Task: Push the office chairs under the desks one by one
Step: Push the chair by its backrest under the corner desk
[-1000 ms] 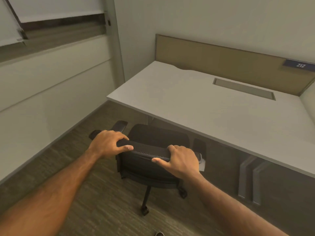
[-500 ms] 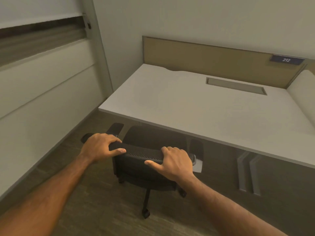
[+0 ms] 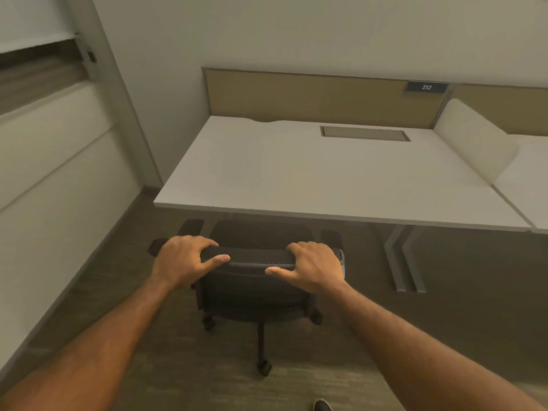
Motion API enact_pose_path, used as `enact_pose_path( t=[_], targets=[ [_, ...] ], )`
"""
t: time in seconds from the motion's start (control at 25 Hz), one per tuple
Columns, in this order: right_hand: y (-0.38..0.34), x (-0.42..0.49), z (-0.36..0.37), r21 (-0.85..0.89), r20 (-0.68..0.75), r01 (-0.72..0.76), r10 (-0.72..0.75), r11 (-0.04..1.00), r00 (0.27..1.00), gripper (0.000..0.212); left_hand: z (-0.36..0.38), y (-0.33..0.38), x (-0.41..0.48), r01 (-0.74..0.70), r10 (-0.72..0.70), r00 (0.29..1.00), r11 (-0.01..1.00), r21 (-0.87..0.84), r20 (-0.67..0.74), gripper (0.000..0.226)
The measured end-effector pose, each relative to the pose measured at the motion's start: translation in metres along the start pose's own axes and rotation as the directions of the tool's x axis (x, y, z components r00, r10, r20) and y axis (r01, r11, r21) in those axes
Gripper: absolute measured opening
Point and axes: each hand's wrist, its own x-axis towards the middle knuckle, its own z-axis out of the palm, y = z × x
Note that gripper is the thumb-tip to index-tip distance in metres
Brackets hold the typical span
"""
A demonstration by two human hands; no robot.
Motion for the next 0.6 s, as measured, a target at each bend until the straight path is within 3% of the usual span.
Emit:
enact_pose_path(
  t=[0.16, 0.28, 0.4, 0.48, 0.6],
  targets=[
    [-0.004, -0.009, 0.001, 0.026, 0.008, -0.062, 0.062, 0.998, 0.998, 0.088, 0.004, -0.002, -0.006, -0.01, 0.008, 0.998, 1.0, -0.025, -0.062, 0.09],
    [-0.001, -0.019, 0.003, 0.061, 0.018, -0.06, 0.059, 0.996, 0.998, 0.082, 0.02, -0.003, -0.014, -0.024, 0.024, 0.977, 1.0, -0.001, -0.212, 0.084],
    [0.011, -0.042, 0.003, 0.071, 0.027, -0.059, 0.058, 0.996, 0.998, 0.086, 0.05, 0.016, -0.035, 0.066, -0.059, 0.939, 0.998, 0.008, -0.34, 0.071],
    [0.024, -0.065, 0.005, 0.046, 0.011, -0.056, 0.055, 0.997, 0.998, 0.089, 0.066, 0.041, -0.048, 0.044, -0.046, 0.94, 0.999, -0.015, -0.338, 0.073],
    [0.06, -0.111, 0.006, 0.01, -0.002, -0.112, 0.112, 0.994, 0.994, 0.094, 0.08, 0.103, -0.052, -0.123, 0.111, 0.956, 0.992, -0.029, -0.271, 0.082]
  ],
)
